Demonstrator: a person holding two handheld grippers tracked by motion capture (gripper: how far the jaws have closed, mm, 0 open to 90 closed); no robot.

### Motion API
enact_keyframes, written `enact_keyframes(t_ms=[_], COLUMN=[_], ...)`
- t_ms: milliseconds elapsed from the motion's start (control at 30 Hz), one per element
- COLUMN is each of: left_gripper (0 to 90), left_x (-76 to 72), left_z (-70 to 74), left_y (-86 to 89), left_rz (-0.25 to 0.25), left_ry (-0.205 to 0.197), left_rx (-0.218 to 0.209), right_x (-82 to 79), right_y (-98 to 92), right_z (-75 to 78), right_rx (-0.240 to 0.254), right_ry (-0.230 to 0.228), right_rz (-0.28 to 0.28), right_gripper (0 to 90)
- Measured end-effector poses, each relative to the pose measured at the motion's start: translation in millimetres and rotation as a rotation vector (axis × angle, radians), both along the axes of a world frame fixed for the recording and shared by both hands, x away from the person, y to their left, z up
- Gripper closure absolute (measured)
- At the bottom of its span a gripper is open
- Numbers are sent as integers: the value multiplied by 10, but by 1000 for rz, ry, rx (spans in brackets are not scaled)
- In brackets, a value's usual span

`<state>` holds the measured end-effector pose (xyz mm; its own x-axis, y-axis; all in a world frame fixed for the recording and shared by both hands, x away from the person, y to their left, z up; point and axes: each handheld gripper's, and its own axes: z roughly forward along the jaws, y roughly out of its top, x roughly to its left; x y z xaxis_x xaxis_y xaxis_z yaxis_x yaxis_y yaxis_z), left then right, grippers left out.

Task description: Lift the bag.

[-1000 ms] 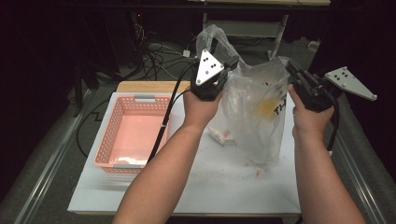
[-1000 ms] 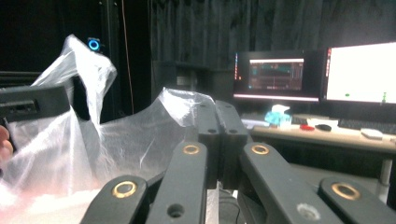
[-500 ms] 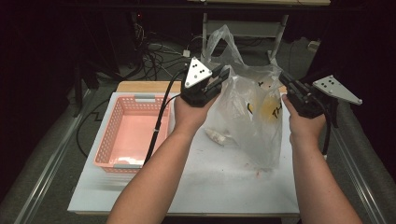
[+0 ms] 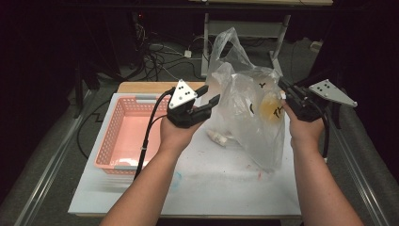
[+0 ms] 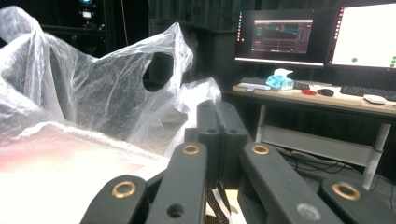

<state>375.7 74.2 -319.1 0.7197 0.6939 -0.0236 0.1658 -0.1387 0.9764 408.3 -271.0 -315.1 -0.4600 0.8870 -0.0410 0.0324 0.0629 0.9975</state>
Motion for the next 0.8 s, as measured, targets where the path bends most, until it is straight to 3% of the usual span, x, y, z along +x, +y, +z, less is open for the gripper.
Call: enact_keyframes(t_ms=[100, 267, 533, 800], left_gripper=[450, 382, 248, 140], left_x=[-69, -119, -176, -260], left_z=[-72, -269, -613, -912], left_y=[38, 41, -91, -205], left_rz=[1, -20, -51, -83], left_ry=[20, 95, 188, 228], left_rx=[10, 33, 53, 81], right_x=[-2, -9, -70, -246], right_y=[-1, -10, -42, -106], right_z=[-23, -54, -35, 30], right_rx=[1, -4, -26, -21], right_ry=[11, 17, 10, -4], right_rz=[6, 10, 24, 57], right_gripper=[900, 900, 884, 780])
